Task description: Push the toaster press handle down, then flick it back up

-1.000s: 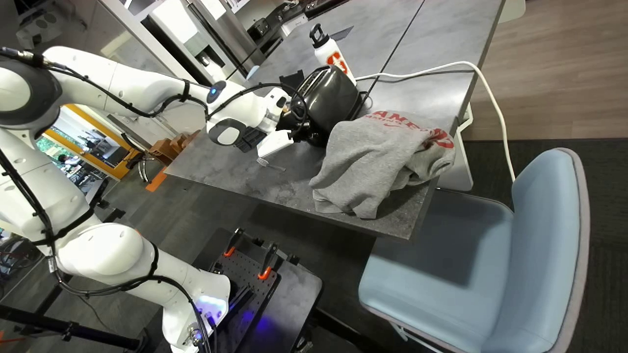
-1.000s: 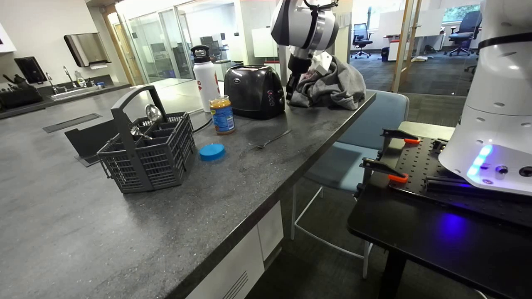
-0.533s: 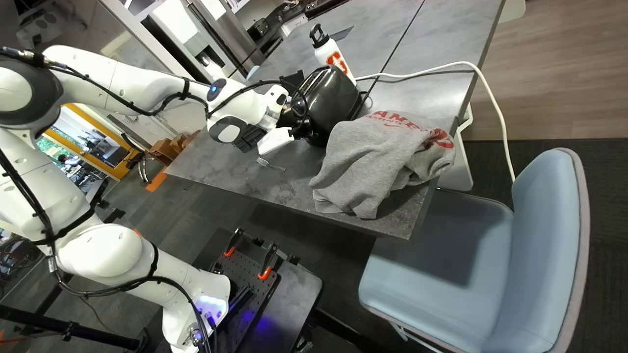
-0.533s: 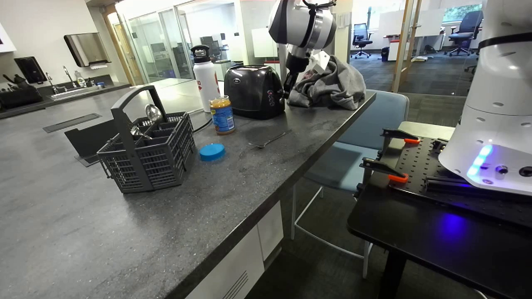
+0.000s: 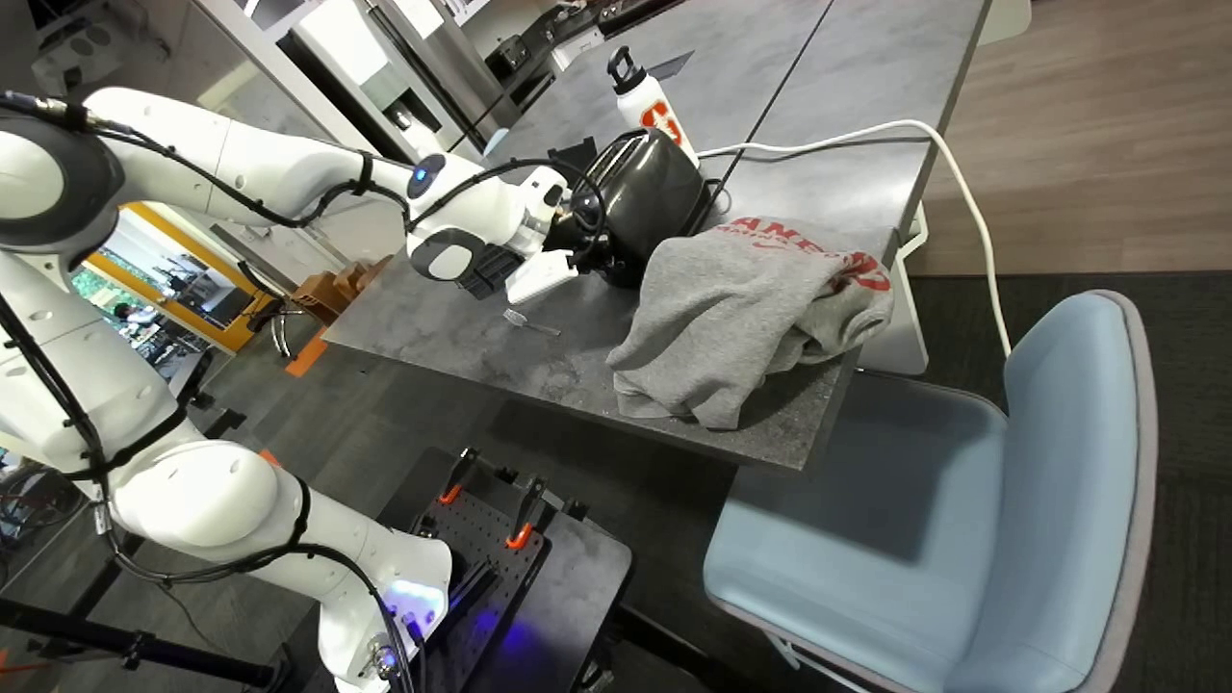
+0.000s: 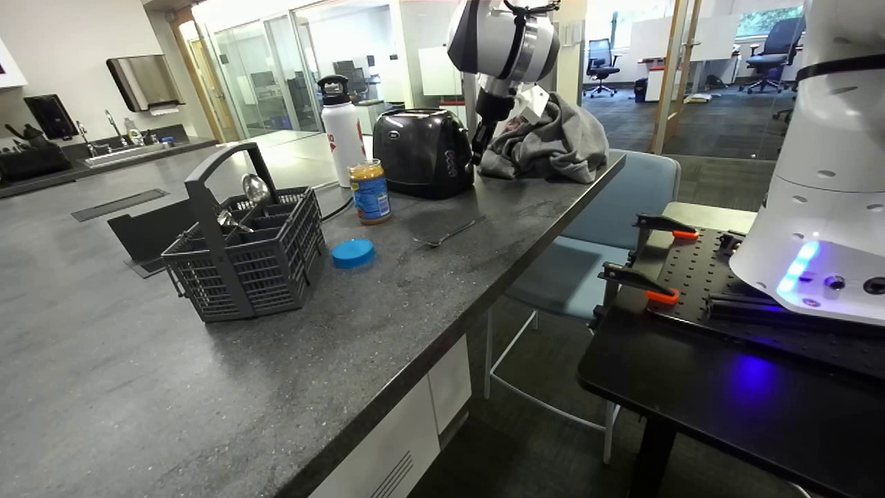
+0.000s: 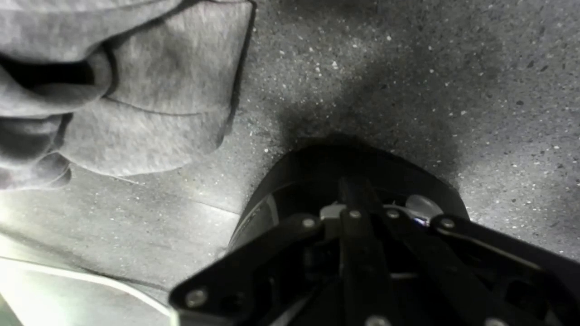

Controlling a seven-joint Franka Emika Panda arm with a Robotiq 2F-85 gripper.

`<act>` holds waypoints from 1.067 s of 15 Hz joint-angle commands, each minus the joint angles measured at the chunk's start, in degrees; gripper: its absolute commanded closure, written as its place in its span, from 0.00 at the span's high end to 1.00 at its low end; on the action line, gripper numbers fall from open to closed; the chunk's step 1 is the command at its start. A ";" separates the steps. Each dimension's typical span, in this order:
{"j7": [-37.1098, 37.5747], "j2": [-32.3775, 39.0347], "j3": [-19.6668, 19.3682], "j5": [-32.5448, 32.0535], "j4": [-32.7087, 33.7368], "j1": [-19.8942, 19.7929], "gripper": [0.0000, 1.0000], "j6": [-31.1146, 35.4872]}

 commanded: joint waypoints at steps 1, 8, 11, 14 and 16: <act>-0.84 -2.57 0.37 0.78 -1.59 -0.36 0.00 0.59; 1.13 -13.72 -3.37 -0.74 -11.94 2.16 0.00 3.31; -0.55 -20.94 -2.68 0.03 -16.47 2.06 0.00 7.52; -1.17 -27.95 -1.19 0.14 -19.58 2.39 0.00 11.67; -0.77 -31.04 0.09 -0.06 -20.54 2.20 0.00 12.82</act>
